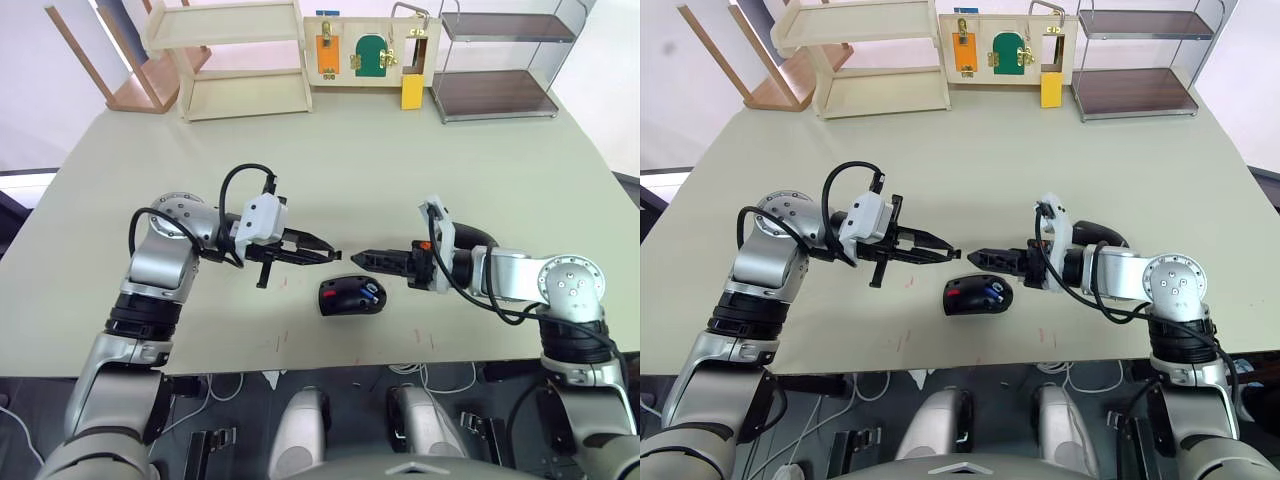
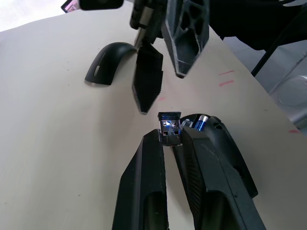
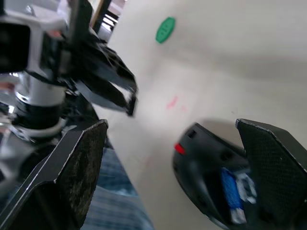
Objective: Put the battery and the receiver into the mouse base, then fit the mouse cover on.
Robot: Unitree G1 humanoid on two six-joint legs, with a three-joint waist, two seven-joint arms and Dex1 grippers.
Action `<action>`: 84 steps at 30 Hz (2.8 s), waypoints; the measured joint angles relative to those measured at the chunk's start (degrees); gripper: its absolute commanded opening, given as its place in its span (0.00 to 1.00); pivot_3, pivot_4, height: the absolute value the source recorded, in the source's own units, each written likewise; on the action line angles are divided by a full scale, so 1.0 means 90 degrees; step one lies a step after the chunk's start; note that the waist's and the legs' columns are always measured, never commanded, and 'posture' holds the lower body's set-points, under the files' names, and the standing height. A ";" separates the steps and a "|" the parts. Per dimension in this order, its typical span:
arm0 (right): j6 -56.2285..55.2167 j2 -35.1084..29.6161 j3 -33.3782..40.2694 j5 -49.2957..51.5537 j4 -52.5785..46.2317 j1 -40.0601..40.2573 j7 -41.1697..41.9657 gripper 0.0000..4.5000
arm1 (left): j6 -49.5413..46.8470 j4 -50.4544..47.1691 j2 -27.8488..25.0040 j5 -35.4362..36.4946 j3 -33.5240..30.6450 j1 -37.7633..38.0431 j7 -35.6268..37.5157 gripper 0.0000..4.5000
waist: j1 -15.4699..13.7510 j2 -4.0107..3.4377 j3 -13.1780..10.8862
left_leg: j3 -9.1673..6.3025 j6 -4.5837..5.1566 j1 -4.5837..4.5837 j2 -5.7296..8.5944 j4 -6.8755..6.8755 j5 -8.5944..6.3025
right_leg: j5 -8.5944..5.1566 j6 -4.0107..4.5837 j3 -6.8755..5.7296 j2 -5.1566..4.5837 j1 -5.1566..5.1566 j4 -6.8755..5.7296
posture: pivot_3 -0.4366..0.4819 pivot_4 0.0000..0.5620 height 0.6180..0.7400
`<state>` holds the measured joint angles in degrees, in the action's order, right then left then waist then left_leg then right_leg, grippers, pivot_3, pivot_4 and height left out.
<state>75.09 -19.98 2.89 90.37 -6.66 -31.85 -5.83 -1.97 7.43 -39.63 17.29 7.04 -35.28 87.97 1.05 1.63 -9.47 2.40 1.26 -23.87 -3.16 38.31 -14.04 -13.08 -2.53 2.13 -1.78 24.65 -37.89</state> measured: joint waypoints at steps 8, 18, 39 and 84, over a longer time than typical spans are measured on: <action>-0.0391 -0.0210 -0.0612 0.1605 0.0194 -0.0050 -0.1250 1.00 | 0.0087 -0.0006 -0.0012 -0.0006 0.0047 -0.0010 0.0014 0.00 | 0.0006 0.0000 0.0000 | 0.0001 0.0000 -0.0002 0.0000 0.0000 0.0000 | 0.0000 -0.0001 0.0001 0.0000 0.0000 0.0001 | 0.48 0.27 1.00; -0.0860 -0.0283 -0.1088 0.2284 0.0227 -0.0143 -0.1675 1.00 | 0.0123 -0.0042 -0.0027 0.0011 0.0270 -0.0029 0.0059 0.00 | 0.0012 0.0000 0.0000 | 0.0000 0.0000 -0.0003 -0.0002 0.0000 0.0000 | 0.0000 0.0000 0.0002 0.0001 0.0001 0.0002 | 0.48 0.27 1.00; -0.0894 -0.0333 -0.1253 0.2310 0.0232 -0.0191 -0.1667 0.01 | 0.0170 -0.0180 -0.0128 0.0094 0.0284 -0.0056 0.0090 0.00 | 0.0011 0.0000 0.0000 | 0.0001 0.0001 -0.0003 -0.0003 0.0000 0.0000 | 0.0000 0.0000 0.0002 0.0001 0.0003 0.0002 | 0.48 0.27 1.00; -0.1157 -0.2055 -0.0702 0.1167 -0.1559 0.1147 0.0120 0.00 | -0.0550 -0.0557 -0.0125 0.0224 0.0293 0.0774 -0.0112 0.99 | -0.0012 0.0000 -0.0001 | 0.0001 0.0003 -0.0008 -0.0005 0.0000 -0.0001 | -0.0002 -0.0001 0.0002 0.0001 0.0005 0.0011 | 0.48 0.27 1.00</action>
<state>64.67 -38.47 -3.43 100.87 -20.70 -21.53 -4.76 -6.91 2.42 -40.75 19.31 9.67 -28.32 86.97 0.95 1.63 -9.48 2.41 1.28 -23.94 -3.21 38.31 -14.05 -13.10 -2.53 2.14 -1.77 24.69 -37.79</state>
